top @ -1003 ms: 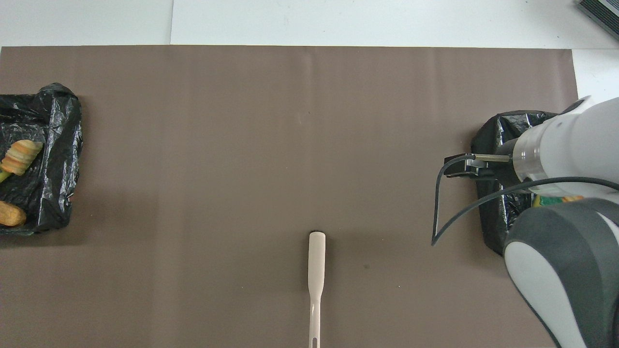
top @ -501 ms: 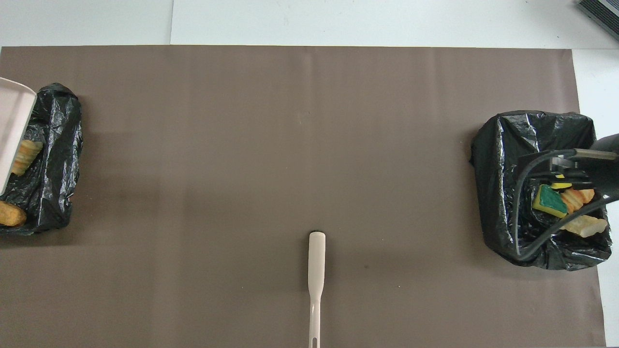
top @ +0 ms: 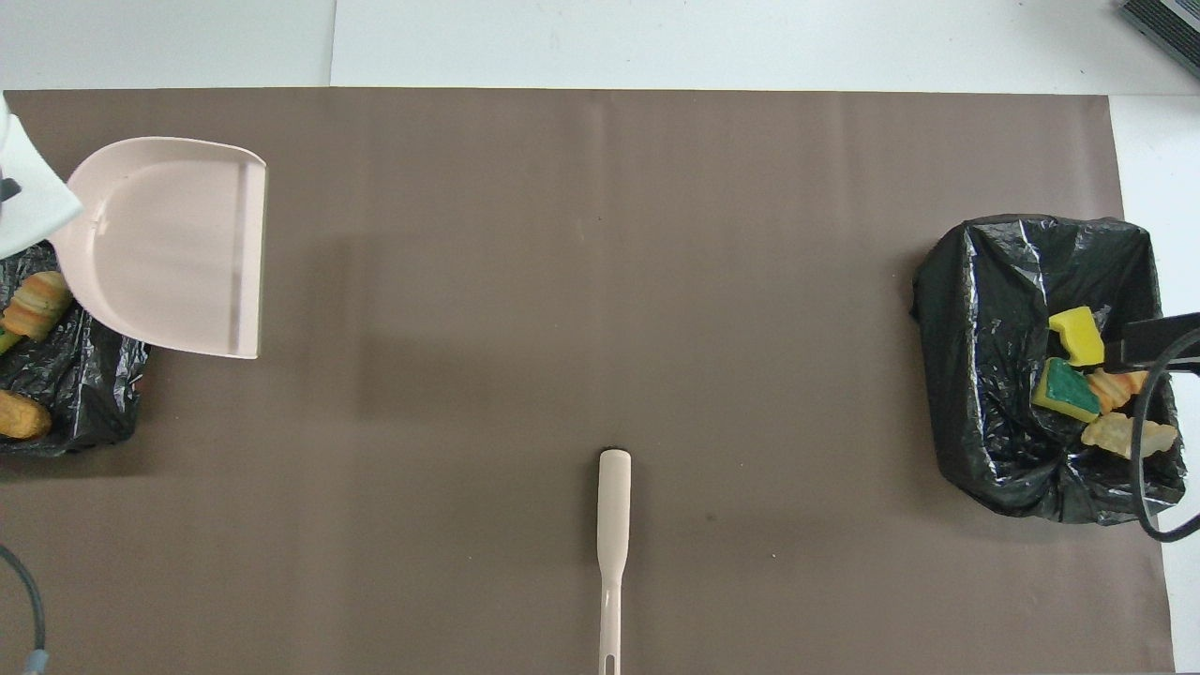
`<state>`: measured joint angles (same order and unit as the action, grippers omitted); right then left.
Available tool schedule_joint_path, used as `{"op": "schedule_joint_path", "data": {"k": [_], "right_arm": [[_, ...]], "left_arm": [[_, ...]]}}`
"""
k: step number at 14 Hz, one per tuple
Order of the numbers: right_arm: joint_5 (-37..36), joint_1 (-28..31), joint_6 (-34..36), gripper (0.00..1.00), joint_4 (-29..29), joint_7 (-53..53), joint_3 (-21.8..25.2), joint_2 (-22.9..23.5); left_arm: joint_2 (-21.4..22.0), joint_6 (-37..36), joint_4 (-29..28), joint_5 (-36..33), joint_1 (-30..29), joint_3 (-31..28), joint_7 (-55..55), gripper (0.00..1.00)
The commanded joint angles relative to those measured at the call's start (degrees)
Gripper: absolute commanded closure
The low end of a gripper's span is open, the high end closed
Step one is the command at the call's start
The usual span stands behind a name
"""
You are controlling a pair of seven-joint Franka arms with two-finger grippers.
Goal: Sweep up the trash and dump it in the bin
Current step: 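Bring the dustpan back and set it on the table with the left gripper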
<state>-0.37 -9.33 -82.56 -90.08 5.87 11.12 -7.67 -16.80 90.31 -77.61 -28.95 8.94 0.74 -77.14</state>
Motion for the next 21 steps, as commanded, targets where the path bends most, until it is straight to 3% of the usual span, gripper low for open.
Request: {"op": "schedule_joint_path", "data": {"k": [1, 6, 11, 14, 15, 17, 21], "right_arm": [[-4.5, 0.4, -0.4, 0.0, 0.5, -8.7, -0.5, 1.2], [-0.3, 0.4, 2.6, 0.0, 2.4, -10.2, 0.1, 2.0], [2.0, 0.9, 4.9, 0.0, 1.8, -9.4, 0.8, 1.4], [3.1, 1.8, 5.9, 0.0, 1.7, -9.1, 1.0, 1.8], [4.1, 2.5, 5.7, 0.0, 1.7, -8.9, 1.0, 1.9], [-1.1, 1.7, 2.8, 0.0, 1.8, -12.1, 0.5, 2.3], [-3.8, 1.4, -0.9, 0.0, 1.5, -13.6, 0.0, 2.3]], "left_arm": [[0.8, -1.2, -1.8, 5.1, 5.5, -1.0, 12.7, 1.0], [-5.3, 0.1, -0.6, 17.1, 15.2, -0.9, 45.7, 1.0], [-9.2, 9.3, -0.3, 26.6, 22.9, -0.9, 81.9, 1.0], [-11.7, 11.5, 1.2, 27.6, 27.8, -0.9, 98.8, 1.0], [-12.1, 12.9, 1.8, 28.5, 28.0, -0.7, 103.2, 1.0], [-13.4, 13.8, 3.1, 29.0, 28.0, 0.6, 104.6, 1.0], [-21.3, 15.3, 9.2, 29.0, 29.6, 0.9, 108.6, 1.0]]}}
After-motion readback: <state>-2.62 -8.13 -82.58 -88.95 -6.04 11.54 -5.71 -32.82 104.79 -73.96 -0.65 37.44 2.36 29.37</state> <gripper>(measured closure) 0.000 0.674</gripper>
